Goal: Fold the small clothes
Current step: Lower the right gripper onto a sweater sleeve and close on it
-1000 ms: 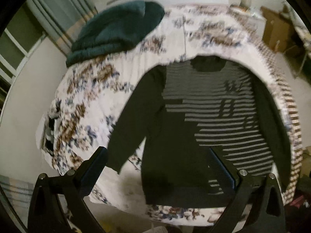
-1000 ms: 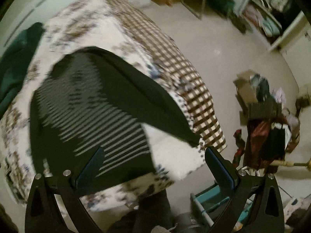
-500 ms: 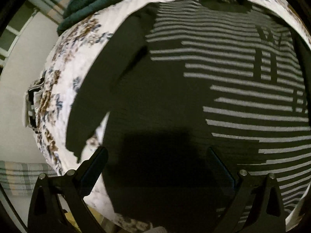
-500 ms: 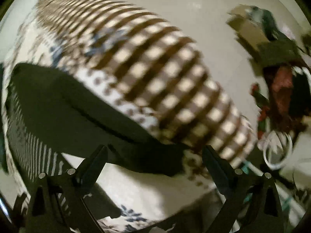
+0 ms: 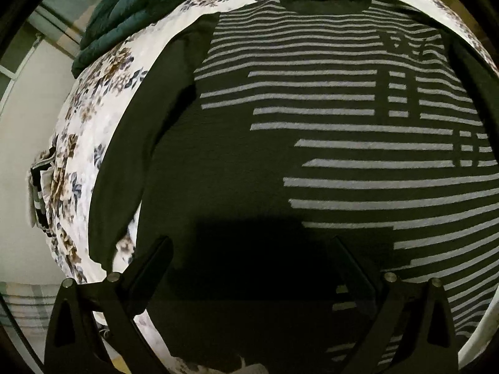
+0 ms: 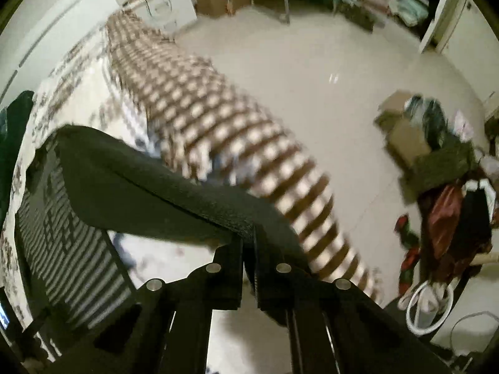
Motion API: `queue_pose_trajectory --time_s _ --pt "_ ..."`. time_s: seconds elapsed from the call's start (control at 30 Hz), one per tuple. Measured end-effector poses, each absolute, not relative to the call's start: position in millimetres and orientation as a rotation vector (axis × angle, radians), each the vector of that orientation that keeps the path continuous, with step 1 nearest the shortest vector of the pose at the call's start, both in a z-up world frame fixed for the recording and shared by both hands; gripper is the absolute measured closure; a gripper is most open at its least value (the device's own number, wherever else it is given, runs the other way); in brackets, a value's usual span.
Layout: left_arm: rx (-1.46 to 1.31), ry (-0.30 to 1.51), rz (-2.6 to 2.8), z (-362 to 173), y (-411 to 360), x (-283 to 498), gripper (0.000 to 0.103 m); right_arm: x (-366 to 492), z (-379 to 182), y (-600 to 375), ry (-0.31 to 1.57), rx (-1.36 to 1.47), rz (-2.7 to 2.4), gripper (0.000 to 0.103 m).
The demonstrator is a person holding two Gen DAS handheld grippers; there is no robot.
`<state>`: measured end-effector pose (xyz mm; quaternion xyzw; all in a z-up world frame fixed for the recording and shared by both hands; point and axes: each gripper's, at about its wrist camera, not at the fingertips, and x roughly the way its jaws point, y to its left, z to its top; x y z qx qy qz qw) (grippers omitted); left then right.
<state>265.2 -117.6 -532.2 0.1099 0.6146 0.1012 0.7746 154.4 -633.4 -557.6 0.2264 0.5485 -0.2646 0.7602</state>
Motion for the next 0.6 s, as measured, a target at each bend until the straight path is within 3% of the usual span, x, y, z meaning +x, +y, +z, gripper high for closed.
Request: queue_pose_trajectory --time_s 0.07,0.1,0.13,0.2,0.3,0.47,0.6 --pt "0.238 1.334 0.214 -534 -119 266 0.0 160 -575 -635 1.289 0.486 -0.53 0.095" --pt "0.238 1.339 0.212 -536 -120 266 0.0 155 -588 -638 1.342 0.512 -0.531 0.082" --pt "0.239 1.341 0.212 -537 -120 265 0.0 146 -599 -645 1.372 0.576 -0.555 0.062" --pt "0.241 1.338 0.207 -537 -121 264 0.0 118 -604 -664 1.329 0.751 -0.598 0.047" --pt "0.254 1.33 0.204 -540 -120 264 0.0 75 -621 -686 1.222 1.004 -0.724 0.034" --pt "0.245 1.353 0.215 -548 -113 265 0.0 32 -666 -707 1.077 1.361 -0.801 0.029" --pt "0.241 1.352 0.228 -550 -109 266 0.0 41 -690 -702 1.035 1.501 -0.738 0.031"
